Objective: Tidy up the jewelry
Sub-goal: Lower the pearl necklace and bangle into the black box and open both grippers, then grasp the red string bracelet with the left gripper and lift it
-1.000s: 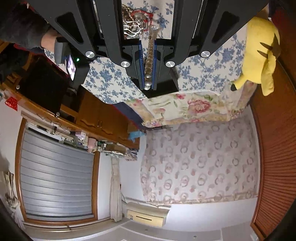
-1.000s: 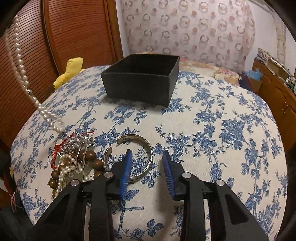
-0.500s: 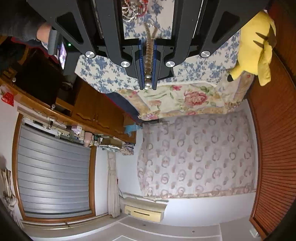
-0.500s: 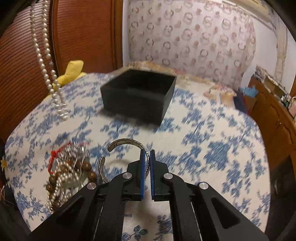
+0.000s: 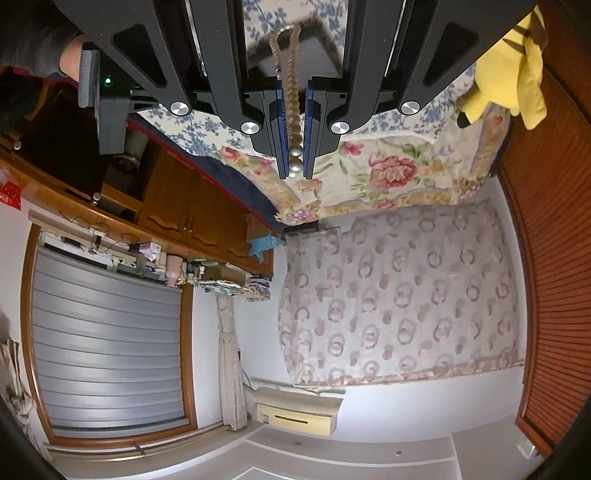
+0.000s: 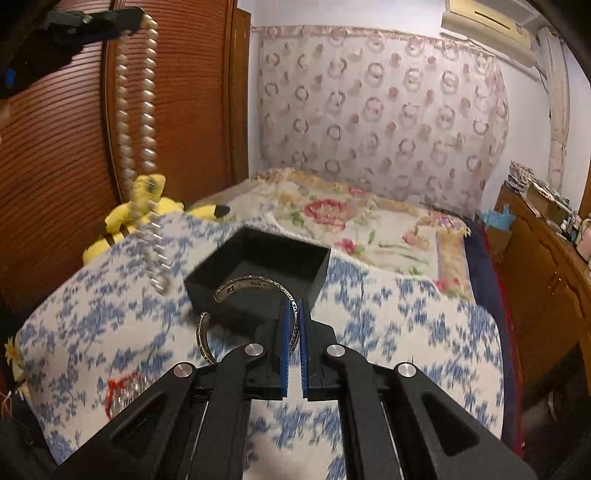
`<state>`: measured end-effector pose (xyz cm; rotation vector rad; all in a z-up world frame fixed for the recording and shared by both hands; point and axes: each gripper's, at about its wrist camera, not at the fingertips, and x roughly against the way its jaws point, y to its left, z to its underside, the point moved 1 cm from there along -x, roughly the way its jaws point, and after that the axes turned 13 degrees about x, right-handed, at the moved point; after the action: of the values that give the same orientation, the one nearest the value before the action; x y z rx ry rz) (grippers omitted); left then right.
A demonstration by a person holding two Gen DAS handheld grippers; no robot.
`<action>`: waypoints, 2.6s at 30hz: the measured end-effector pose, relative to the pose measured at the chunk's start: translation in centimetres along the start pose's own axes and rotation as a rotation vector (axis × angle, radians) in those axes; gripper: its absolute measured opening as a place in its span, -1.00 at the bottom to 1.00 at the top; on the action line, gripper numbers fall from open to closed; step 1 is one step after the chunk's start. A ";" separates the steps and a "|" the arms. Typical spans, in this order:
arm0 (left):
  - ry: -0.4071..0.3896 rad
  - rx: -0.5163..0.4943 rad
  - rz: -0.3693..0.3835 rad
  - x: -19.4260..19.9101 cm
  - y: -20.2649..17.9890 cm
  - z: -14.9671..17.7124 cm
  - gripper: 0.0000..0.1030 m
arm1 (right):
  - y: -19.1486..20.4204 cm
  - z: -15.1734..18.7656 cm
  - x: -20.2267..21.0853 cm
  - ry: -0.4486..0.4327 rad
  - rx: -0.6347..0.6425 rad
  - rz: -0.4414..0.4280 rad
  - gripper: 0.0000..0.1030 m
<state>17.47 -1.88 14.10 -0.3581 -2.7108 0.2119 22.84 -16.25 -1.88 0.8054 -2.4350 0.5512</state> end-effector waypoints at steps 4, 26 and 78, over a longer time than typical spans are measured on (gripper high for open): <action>0.026 0.001 -0.006 -3.0 0.4 -0.4 -0.87 | -1.1 -1.6 -1.4 -0.016 0.009 -0.007 -0.89; 0.288 0.099 -0.048 -13.7 7.2 8.6 -0.86 | 0.7 -1.8 -12.3 0.117 0.138 -0.042 -0.89; 0.477 0.125 -0.062 -0.5 5.1 24.9 -0.57 | 9.1 11.7 3.7 0.116 -0.071 -0.079 -0.61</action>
<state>8.97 0.51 -9.75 -0.2493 -2.2231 0.2420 10.51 -17.11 -10.81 0.8135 -2.2931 0.4655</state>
